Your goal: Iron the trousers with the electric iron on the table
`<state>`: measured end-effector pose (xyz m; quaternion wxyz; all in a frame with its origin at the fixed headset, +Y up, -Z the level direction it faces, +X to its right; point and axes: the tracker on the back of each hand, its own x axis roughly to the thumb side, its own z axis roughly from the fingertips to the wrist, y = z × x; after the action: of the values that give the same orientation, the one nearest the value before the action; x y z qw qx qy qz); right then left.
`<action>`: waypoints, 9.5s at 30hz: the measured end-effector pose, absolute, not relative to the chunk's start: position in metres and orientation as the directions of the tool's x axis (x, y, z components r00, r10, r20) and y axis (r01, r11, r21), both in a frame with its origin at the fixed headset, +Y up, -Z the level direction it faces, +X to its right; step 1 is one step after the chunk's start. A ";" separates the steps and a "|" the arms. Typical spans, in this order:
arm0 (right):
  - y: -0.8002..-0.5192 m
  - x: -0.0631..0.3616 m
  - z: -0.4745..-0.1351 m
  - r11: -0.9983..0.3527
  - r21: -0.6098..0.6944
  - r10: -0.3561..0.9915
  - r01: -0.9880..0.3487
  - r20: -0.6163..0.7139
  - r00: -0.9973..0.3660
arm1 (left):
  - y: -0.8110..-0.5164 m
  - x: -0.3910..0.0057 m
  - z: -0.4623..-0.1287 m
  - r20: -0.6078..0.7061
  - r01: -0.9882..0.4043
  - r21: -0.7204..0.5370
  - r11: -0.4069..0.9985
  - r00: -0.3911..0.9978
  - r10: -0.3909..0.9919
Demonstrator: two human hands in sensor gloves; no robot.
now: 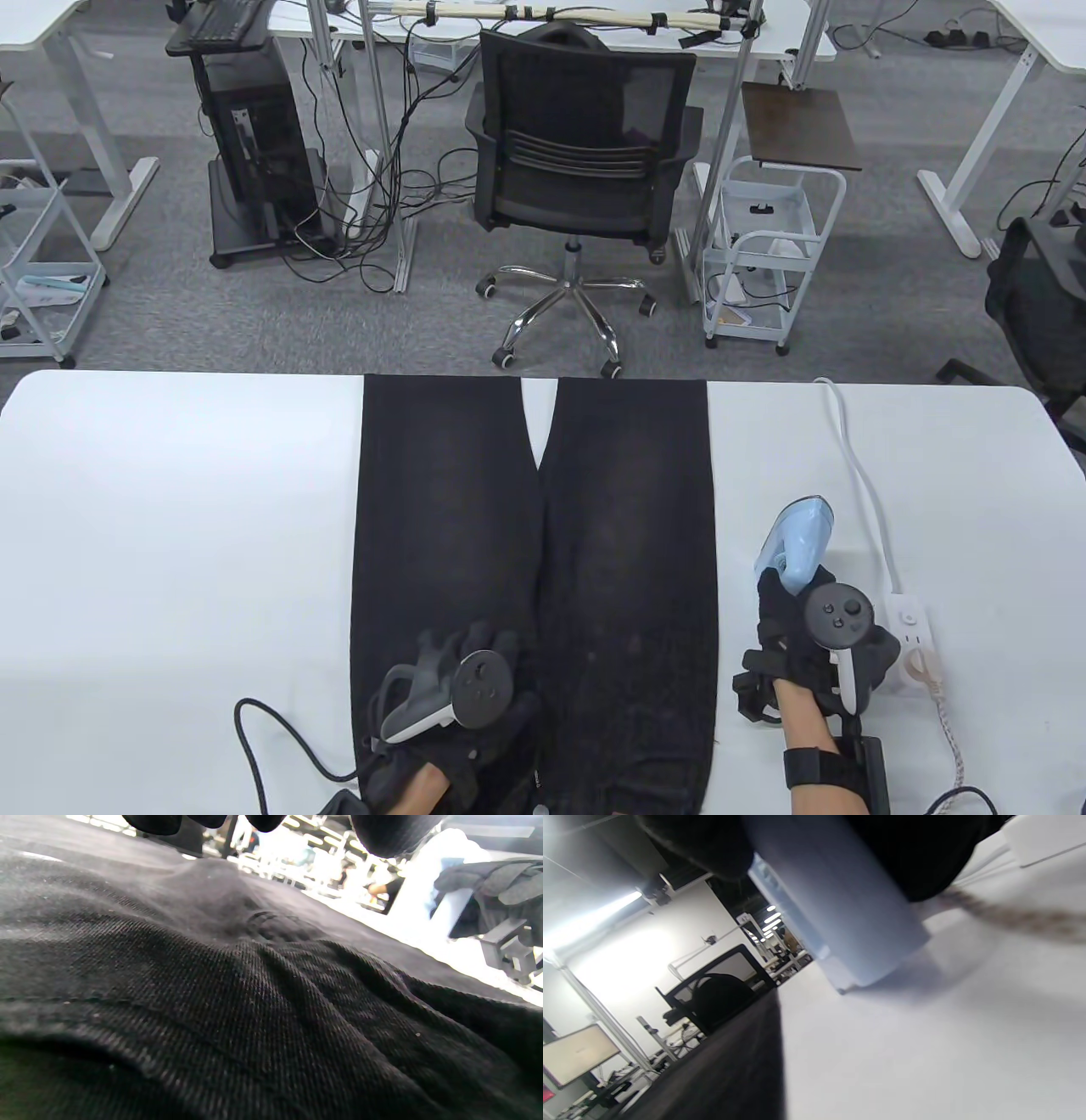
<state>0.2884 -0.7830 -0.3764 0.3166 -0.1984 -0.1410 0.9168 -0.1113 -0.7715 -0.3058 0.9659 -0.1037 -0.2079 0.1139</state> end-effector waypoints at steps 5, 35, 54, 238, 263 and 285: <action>-0.775 0.279 -0.368 -0.714 -0.381 0.681 -0.587 -0.183 -0.709 | -0.772 -0.111 -0.306 0.384 -0.176 -0.243 0.954 0.886 0.261; -0.751 0.088 -0.360 -0.907 0.366 -0.074 0.208 0.349 -0.934 | -0.807 -0.095 -0.309 0.424 0.051 -0.550 0.834 0.877 0.226; -0.757 0.095 -0.511 -0.972 0.167 -0.183 0.166 -0.095 -0.978 | -0.808 -0.092 -0.309 0.428 0.065 -0.568 0.820 0.875 0.227; -0.755 0.094 -0.357 -0.911 0.404 -0.025 0.082 0.145 -0.989 | -0.814 -0.090 -0.311 0.420 0.082 -0.606 0.791 0.877 0.231; -0.669 -0.021 -0.294 -0.981 0.193 0.102 -0.005 0.498 -0.861 | -0.778 -0.232 -0.361 0.133 -0.030 -0.578 0.816 0.983 0.130; -0.751 -0.116 -0.459 -0.954 0.258 -0.071 0.156 0.311 -0.948 | -0.807 -0.255 -0.359 0.055 -0.127 -0.656 0.744 0.975 0.215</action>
<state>-0.1160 -0.7515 -0.4586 -0.0583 0.1508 0.1409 0.9767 -0.2554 -0.8072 -0.3586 0.9316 -0.3458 -0.0636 0.0918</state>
